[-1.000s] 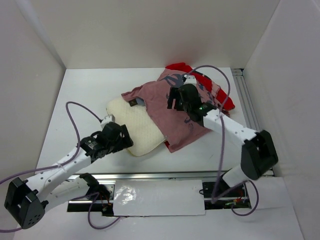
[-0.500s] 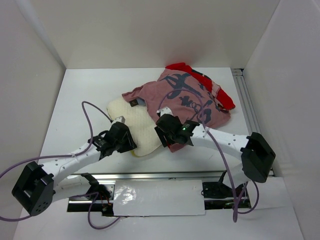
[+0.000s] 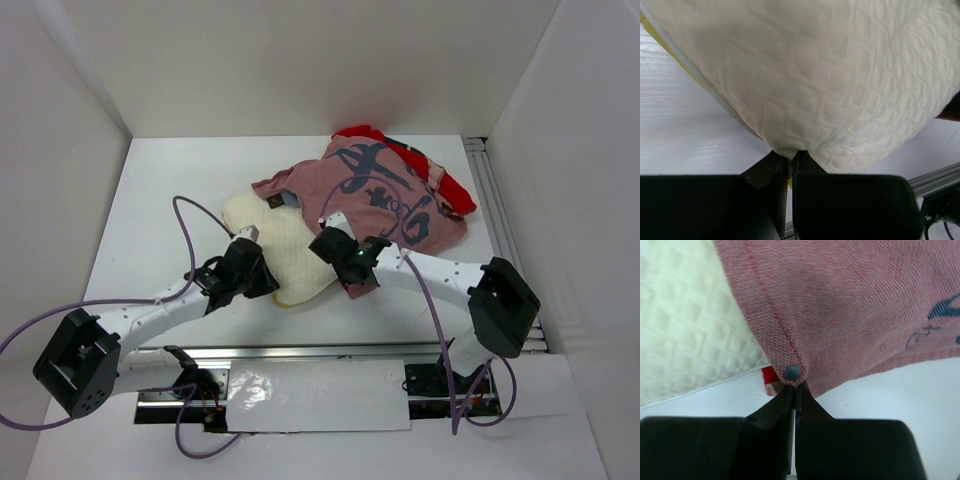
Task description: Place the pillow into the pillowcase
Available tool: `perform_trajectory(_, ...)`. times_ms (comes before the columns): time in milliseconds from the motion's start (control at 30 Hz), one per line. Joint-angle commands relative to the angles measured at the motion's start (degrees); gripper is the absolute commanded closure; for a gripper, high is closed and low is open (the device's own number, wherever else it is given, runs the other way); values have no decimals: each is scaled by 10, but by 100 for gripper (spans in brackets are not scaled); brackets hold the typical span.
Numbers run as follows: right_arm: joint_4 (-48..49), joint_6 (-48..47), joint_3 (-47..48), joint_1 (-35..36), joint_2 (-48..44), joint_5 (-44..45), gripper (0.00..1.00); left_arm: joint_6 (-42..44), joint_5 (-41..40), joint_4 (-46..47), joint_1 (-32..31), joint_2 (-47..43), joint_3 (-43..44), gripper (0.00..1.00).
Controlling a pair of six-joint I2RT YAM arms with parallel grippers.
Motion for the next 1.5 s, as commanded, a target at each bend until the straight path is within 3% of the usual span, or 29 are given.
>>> perform_trajectory(0,29,-25,36,-3,-32,-15,100,27,21,84,0,-29,-6,100)
perform_trajectory(133,73,-85,48,-3,-83,-141,100,49,64,168,0,-56,-6,100)
perform_trajectory(267,104,-118,69,-3,-143,-314,100,59,71,201,0,-62,30,100)
perform_trajectory(400,119,-134,95,4,-172,-499,100,79,140,301,0,-30,68,100)
perform_trajectory(533,119,-140,123,4,-188,-582,100,56,169,419,0,-22,68,100)
perform_trajectory(567,119,-140,123,4,-196,-600,100,44,137,435,0,-22,62,100)
perform_trajectory(733,147,-127,108,4,-227,-656,100,8,-9,521,-32,-22,3,100)
perform_trajectory(800,160,-113,88,4,-250,-640,100,-7,-66,570,-52,-14,-50,100)
perform_trajectory(867,167,-102,64,4,-266,-606,100,-19,-73,585,-58,8,-82,100)
perform_trajectory(1033,119,-90,24,-13,-271,-527,98,-45,-68,463,-84,16,-134,100)
perform_trajectory(1133,75,-96,19,-13,-228,-499,66,-44,-63,372,-84,-14,-127,100)
perform_trajectory(1167,35,-106,27,-13,-215,-473,60,-44,-63,335,-84,-26,-111,91)
perform_trajectory(1200,21,-106,45,-13,-203,-457,49,-35,-63,272,-84,-40,-104,55)
perform_trajectory(1233,9,-111,56,-13,-190,-443,43,-24,-63,238,-84,-51,-95,37)
perform_trajectory(1300,0,-116,83,-13,-162,-394,36,-24,-68,168,-84,-89,-73,10)
perform_trajectory(1333,0,-124,93,-13,-154,-377,32,-24,-74,118,-84,-101,-73,0)
perform_trajectory(1433,16,-117,140,-13,-114,-251,29,-29,-115,58,-84,-143,-68,0)
perform_trajectory(1467,36,-112,151,-19,-84,-164,27,-29,-129,47,-84,-143,-51,0)
